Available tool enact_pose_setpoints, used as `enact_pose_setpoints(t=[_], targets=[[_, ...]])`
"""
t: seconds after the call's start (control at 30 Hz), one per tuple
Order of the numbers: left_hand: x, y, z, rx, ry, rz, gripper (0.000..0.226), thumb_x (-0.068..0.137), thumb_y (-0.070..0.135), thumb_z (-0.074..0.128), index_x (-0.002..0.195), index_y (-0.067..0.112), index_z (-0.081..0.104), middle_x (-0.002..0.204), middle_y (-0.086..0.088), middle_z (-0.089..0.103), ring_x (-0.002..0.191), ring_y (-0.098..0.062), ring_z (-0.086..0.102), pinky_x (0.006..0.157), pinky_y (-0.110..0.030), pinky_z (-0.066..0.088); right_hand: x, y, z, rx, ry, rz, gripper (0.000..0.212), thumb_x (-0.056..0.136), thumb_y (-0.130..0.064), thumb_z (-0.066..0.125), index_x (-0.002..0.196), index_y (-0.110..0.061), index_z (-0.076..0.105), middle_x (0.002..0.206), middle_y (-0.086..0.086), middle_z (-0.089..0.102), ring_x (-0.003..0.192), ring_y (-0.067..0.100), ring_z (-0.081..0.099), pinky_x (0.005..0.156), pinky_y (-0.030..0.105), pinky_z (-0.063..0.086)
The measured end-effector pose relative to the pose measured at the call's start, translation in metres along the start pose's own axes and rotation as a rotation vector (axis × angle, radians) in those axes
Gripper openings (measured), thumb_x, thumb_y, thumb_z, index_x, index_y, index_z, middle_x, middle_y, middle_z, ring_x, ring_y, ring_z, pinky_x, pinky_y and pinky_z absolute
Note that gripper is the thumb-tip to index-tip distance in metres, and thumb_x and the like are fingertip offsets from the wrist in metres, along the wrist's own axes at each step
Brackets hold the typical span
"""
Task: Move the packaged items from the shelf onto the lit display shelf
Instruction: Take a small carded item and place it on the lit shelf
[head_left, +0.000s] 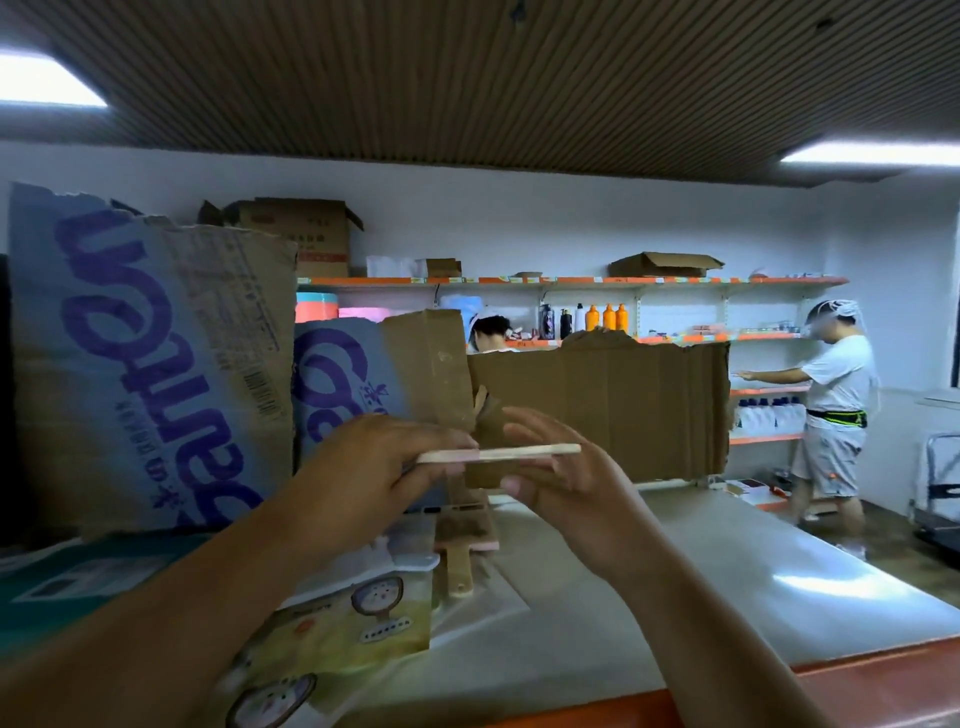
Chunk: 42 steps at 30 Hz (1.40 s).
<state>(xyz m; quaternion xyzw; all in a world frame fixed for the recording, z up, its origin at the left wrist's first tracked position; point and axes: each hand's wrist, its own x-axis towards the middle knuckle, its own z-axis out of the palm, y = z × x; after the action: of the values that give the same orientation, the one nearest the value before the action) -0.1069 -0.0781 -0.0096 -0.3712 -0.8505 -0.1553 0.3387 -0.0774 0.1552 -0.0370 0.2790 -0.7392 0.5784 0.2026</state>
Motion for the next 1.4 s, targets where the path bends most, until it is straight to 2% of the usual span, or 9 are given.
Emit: enact_pose_setpoints(t=[0.1, 0.27, 0.4, 0.5, 0.77, 0.87, 1.13, 1.3, 1.4], targets=[[0.001, 0.011, -0.009, 0.003, -0.066, 0.015, 0.024, 0.096, 0.038, 0.065, 0.119, 0.041, 0.069, 0.098, 0.029, 0.068, 0.089, 0.011, 0.06, 0.073, -0.015, 0.045, -0.002, -0.006, 0.008, -0.221, 0.056, -0.135, 0.035, 0.092, -0.008, 0.069, 0.103, -0.042, 0.073, 0.098, -0.019, 0.074, 0.093, 0.0, 0.068, 0.08, 0.02, 0.052], [-0.02, 0.027, -0.051, 0.029, 0.067, 0.004, 0.041, 0.085, 0.055, 0.065, 0.125, 0.047, 0.065, 0.112, 0.029, 0.067, 0.102, 0.011, 0.061, 0.085, -0.006, 0.047, -0.01, -0.017, 0.025, -0.734, 0.141, -0.347, 0.031, 0.096, -0.019, 0.056, 0.121, -0.032, 0.068, 0.11, -0.015, 0.066, 0.098, 0.007, 0.061, 0.081, 0.03, 0.05], [-0.049, 0.039, -0.096, 0.041, 0.106, 0.052, 0.03, 0.088, 0.044, 0.067, 0.118, 0.042, 0.072, 0.104, 0.032, 0.067, 0.094, 0.012, 0.062, 0.08, -0.006, 0.048, -0.018, -0.045, 0.05, -0.884, 0.158, -0.37, 0.046, 0.092, -0.033, 0.035, 0.128, -0.036, 0.063, 0.103, -0.01, 0.053, 0.095, 0.015, 0.053, 0.077, 0.035, 0.053], [-0.076, 0.034, -0.127, 0.116, 0.101, 0.043, 0.03, 0.09, 0.037, 0.068, 0.119, 0.046, 0.068, 0.105, 0.031, 0.068, 0.095, 0.013, 0.062, 0.081, -0.011, 0.051, -0.024, -0.065, 0.075, -0.924, 0.162, -0.4, 0.046, 0.095, -0.024, 0.046, 0.136, -0.044, 0.052, 0.1, -0.01, 0.049, 0.096, 0.014, 0.048, 0.077, 0.033, 0.052], [-0.181, 0.0, -0.213, 0.194, 0.061, 0.024, 0.045, 0.094, 0.013, 0.066, 0.131, 0.038, 0.065, 0.121, 0.026, 0.068, 0.108, 0.008, 0.063, 0.094, -0.01, 0.046, -0.035, -0.133, 0.209, -0.847, 0.079, -0.467, 0.043, 0.096, -0.03, 0.037, 0.13, -0.032, 0.062, 0.11, -0.008, 0.058, 0.105, 0.016, 0.052, 0.085, 0.037, 0.051], [-0.231, -0.018, -0.256, 0.294, 0.037, -0.027, 0.037, 0.095, 0.015, 0.06, 0.126, 0.033, 0.067, 0.112, 0.014, 0.073, 0.099, -0.002, 0.067, 0.088, -0.022, 0.052, -0.036, -0.153, 0.265, -0.689, 0.042, -0.451, 0.032, 0.096, -0.036, 0.058, 0.127, -0.033, 0.065, 0.114, -0.012, 0.058, 0.106, 0.01, 0.052, 0.086, 0.032, 0.051], [-0.382, -0.037, -0.379, 0.627, -0.019, -0.153, 0.067, 0.074, -0.008, 0.061, 0.124, 0.036, 0.069, 0.12, 0.015, 0.069, 0.096, -0.009, 0.066, 0.088, -0.025, 0.051, -0.051, -0.217, 0.436, -0.417, -0.217, -0.434, 0.068, 0.076, -0.074, 0.057, 0.13, -0.034, 0.063, 0.125, -0.02, 0.057, 0.115, 0.004, 0.053, 0.098, 0.034, 0.048], [-0.463, -0.041, -0.434, 0.733, -0.06, -0.268, 0.057, 0.086, 0.007, 0.038, 0.126, 0.035, 0.067, 0.12, 0.015, 0.069, 0.09, -0.012, 0.068, 0.081, -0.026, 0.052, -0.065, -0.248, 0.542, -0.234, -0.321, -0.455, 0.048, 0.079, -0.045, 0.075, 0.123, -0.029, 0.069, 0.123, -0.016, 0.058, 0.112, -0.001, 0.053, 0.092, 0.004, 0.035], [-0.503, -0.05, -0.451, 0.723, -0.041, -0.392, 0.044, 0.092, 0.013, 0.05, 0.125, 0.035, 0.068, 0.12, 0.014, 0.07, 0.096, -0.012, 0.069, 0.081, -0.026, 0.055, -0.07, -0.255, 0.595, -0.18, -0.36, -0.466, 0.047, 0.075, -0.035, 0.078, 0.121, -0.028, 0.07, 0.116, -0.019, 0.055, 0.109, -0.001, 0.054, 0.087, -0.002, 0.031]])
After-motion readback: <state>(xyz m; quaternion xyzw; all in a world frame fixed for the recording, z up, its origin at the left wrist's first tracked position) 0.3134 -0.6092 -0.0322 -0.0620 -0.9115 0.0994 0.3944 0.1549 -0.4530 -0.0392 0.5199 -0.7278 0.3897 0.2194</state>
